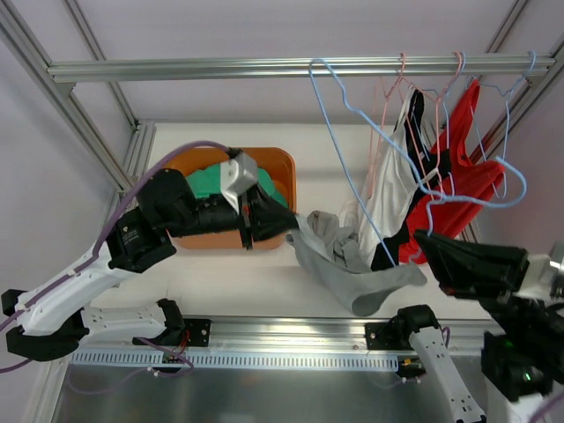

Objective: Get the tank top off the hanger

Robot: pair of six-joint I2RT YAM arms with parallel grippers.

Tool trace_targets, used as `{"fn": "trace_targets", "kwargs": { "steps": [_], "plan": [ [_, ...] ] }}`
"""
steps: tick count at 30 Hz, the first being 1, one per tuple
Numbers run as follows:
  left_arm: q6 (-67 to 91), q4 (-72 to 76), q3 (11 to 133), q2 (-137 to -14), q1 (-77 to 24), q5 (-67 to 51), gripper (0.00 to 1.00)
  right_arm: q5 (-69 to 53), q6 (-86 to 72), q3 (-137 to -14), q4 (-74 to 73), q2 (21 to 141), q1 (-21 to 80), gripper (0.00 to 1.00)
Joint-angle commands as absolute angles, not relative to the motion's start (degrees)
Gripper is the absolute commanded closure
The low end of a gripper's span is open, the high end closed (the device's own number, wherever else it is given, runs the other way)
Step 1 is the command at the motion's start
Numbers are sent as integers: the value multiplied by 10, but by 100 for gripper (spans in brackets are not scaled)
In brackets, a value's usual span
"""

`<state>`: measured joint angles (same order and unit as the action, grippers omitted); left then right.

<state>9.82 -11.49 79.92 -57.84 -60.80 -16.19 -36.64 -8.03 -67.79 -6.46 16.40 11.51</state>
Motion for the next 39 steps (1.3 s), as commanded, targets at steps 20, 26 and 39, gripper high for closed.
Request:
{"fn": "trace_targets", "kwargs": {
  "steps": [20, 26, 39],
  "plan": [
    [258, -177, 441, -498, -636, 48, 94, -280, 29, -900, -365, 336, 115, 100],
    [252, -222, 486, -490, -636, 90, 1, -179, 76, -931, -516, 360, 115, 100],
    [228, -279, 512, -404, -636, 105, 1, -89, 18, -934, -472, 490, 116, 100]
  ]
}}
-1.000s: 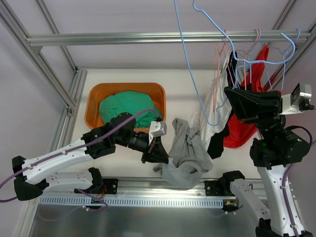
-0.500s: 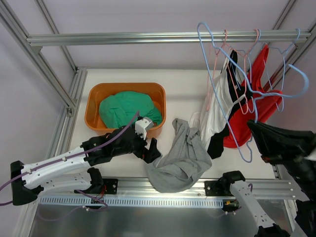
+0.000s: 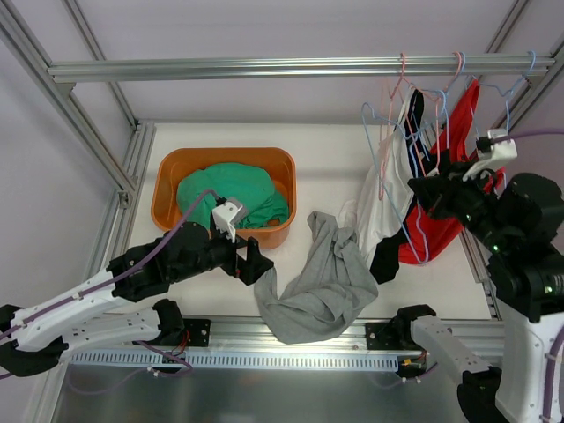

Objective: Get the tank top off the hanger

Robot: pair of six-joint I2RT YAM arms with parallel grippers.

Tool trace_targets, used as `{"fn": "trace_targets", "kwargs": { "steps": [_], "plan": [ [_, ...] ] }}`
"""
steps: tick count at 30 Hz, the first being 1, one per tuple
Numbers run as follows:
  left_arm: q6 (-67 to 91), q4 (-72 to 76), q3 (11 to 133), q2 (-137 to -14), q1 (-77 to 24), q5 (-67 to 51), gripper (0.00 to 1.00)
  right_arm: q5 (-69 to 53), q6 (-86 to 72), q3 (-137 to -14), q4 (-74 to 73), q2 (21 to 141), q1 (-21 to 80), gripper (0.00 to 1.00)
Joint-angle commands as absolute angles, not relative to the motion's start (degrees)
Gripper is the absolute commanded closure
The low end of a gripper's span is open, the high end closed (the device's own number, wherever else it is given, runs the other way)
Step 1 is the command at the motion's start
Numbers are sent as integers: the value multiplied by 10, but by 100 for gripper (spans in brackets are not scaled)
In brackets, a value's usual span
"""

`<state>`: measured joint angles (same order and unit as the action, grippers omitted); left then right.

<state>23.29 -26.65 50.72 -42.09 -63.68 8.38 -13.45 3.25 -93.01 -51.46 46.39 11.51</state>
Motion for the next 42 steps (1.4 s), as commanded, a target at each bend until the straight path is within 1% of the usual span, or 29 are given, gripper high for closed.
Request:
{"fn": "trace_targets", "kwargs": {
  "steps": [1, 6, 9, 12, 15, 17, 21, 29, 32, 37, 40, 41, 42],
  "plan": [
    [229, -279, 506, -402, -636, 105, 1, -80, 18, -936, -459, 510, 119, 100],
    [236, -286, 495, -393, -636, 101, 1, -30, 34, -983, -456, 570, 170, 100],
    [240, -288, 490, -395, -636, 101, 1, 38, 50, -1003, -457, 595, 216, 100],
    [240, -288, 490, -397, -636, 102, 1, 56, 62, -1023, -456, 630, 253, 100],
    [236, -289, 491, -403, -636, 98, 1, 121, 90, -1050, -454, 671, 290, 100],
    [236, -289, 490, -405, -636, 95, 1, 147, 93, -1058, -449, 683, 292, 100],
    [239, -289, 478, -403, -636, 94, 1, 144, 94, -1060, -425, 693, 293, 100],
    [261, -286, 478, -420, -636, 79, 1, 171, 101, -1095, -413, 773, 292, 100],
    [264, -280, 483, -439, -636, 69, 1, 171, 86, -1074, -405, 770, 292, 100],
    [265, -243, 490, -476, -643, 49, 1, 167, 62, -1001, -379, 734, 292, 100],
    [265, -222, 504, -515, -657, 46, 1, 159, 62, -991, -380, 723, 292, 99],
    [266, -213, 511, -541, -662, 50, 1, 156, 62, -988, -379, 720, 292, 91],
    [266, -208, 524, -555, -667, 57, 1, 145, 62, -986, -380, 709, 292, 57]
  ]
}}
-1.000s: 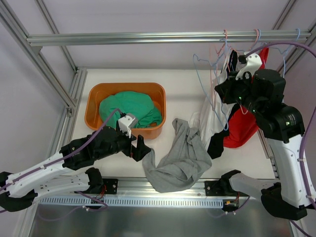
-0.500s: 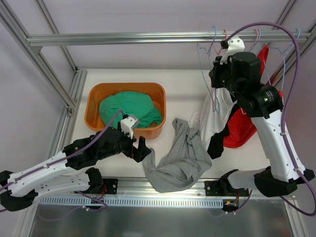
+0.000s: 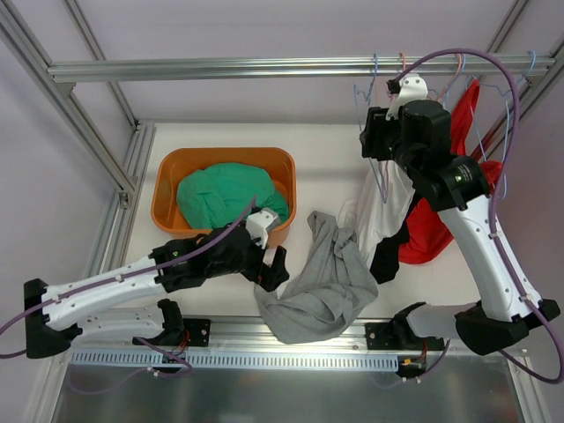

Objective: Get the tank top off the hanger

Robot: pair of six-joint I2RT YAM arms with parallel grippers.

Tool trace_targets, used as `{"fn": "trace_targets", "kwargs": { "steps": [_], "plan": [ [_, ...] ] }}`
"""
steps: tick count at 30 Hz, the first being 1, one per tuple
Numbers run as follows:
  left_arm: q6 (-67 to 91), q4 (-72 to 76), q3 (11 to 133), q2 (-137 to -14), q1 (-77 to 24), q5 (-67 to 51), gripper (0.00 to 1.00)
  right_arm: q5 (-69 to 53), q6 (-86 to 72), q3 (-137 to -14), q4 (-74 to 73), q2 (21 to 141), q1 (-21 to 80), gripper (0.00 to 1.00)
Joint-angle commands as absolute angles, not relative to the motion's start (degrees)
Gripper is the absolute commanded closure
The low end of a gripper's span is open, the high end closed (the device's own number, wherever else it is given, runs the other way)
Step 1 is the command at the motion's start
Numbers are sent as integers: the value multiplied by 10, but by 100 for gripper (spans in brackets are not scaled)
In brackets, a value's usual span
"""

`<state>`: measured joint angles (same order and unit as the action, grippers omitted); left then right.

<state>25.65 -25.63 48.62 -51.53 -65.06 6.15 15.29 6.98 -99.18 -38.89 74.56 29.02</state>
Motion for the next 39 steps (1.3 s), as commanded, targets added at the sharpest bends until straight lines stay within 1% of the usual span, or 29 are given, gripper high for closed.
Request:
{"fn": "trace_targets", "kwargs": {
  "steps": [1, 2, 4, 5, 7, 11, 16, 20, 21, 22, 26, 27, 29, 30, 31, 32, 33, 37, 39],
  "plan": [
    [265, -202, 531, -573, -675, 61, 1, 139, 62, -985, -380, 703, 292, 42],
    [267, -197, 538, -608, -678, 66, 1, 134, 62, -983, -384, 694, 292, 21],
    [271, -189, 562, -647, -686, 74, 1, 119, 61, -983, -393, 666, 291, 6],
    [271, -186, 570, -687, -696, 77, 1, 111, 62, -982, -398, 653, 292, 1],
    [265, -175, 595, -728, -710, 90, 1, 98, 62, -972, -411, 609, 292, 1],
    [254, -166, 660, -864, -729, 65, 1, 95, 67, -936, -417, 532, 292, 1],
    [242, -167, 734, -986, -756, 69, 1, 88, 76, -913, -446, 468, 291, 1],
    [251, -177, 751, -1064, -764, 95, 1, 65, 80, -902, -460, 431, 292, 0],
    [254, -187, 754, -1075, -768, 132, 1, 53, 82, -901, -463, 423, 292, 1],
    [255, -197, 757, -1087, -777, 146, 1, 47, 84, -900, -464, 420, 292, 0],
    [269, -209, 751, -1140, -789, 153, 1, 26, 84, -885, -467, 405, 291, 0],
    [270, -209, 751, -1147, -792, 153, 4, 24, 84, -882, -465, 403, 291, 1],
    [273, -209, 746, -1164, -798, 154, 20, 19, 84, -875, -461, 396, 292, 1],
    [275, -209, 745, -1166, -799, 153, 47, 12, 83, -867, -457, 394, 292, 0],
    [280, -209, 743, -1167, -800, 151, 64, 9, 83, -861, -454, 391, 291, 1],
    [284, -209, 737, -1166, -800, 154, 79, 6, 83, -857, -445, 386, 292, 1],
    [287, -210, 733, -1162, -800, 157, 100, 7, 82, -847, -440, 383, 292, 0],
    [301, -215, 701, -1102, -800, 178, 100, 6, 84, -835, -432, 377, 292, 1],
    [300, -224, 686, -1045, -800, 196, 100, 7, 87, -832, -431, 377, 292, 1]
  ]
}}
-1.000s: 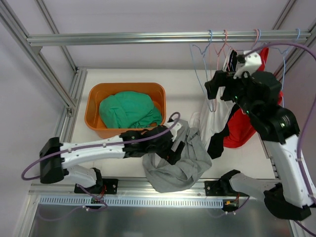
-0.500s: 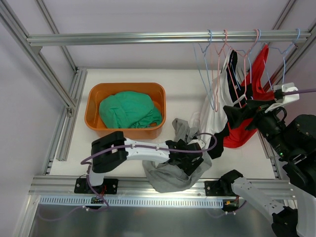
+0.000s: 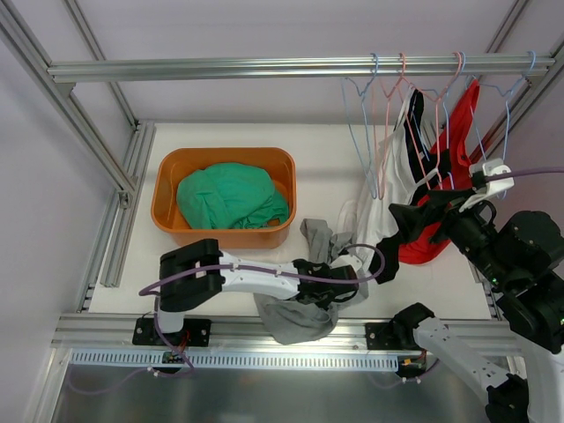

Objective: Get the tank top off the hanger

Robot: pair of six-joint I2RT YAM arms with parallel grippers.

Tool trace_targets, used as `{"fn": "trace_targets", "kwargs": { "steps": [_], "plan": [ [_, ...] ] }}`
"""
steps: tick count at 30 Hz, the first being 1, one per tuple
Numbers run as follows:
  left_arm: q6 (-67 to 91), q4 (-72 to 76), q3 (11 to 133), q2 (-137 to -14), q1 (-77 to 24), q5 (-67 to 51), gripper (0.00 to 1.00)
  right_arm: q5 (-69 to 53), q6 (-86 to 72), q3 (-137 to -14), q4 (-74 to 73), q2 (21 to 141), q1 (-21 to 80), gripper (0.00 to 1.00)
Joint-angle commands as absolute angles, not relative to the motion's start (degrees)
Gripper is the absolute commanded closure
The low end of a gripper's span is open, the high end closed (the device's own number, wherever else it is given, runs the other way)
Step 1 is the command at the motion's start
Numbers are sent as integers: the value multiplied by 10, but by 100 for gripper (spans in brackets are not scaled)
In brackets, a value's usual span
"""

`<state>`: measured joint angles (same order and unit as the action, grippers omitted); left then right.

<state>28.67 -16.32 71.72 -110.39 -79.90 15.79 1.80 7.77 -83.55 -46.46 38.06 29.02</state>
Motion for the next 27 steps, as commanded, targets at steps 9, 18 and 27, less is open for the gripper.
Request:
{"fn": "trace_targets", "kwargs": {
  "steps": [9, 18, 27],
  "plan": [
    [263, -272, 680, -795, -815, 341, 100, 30, 92, -816, -416, 364, 292, 1],
    [115, -293, 798, -686, -817, 514, 100, 56, 99, -818, -411, 363, 291, 1],
    [-23, -292, 1074, -746, -746, 546, 100, 65, 97, -822, -409, 366, 292, 1]
  ]
}}
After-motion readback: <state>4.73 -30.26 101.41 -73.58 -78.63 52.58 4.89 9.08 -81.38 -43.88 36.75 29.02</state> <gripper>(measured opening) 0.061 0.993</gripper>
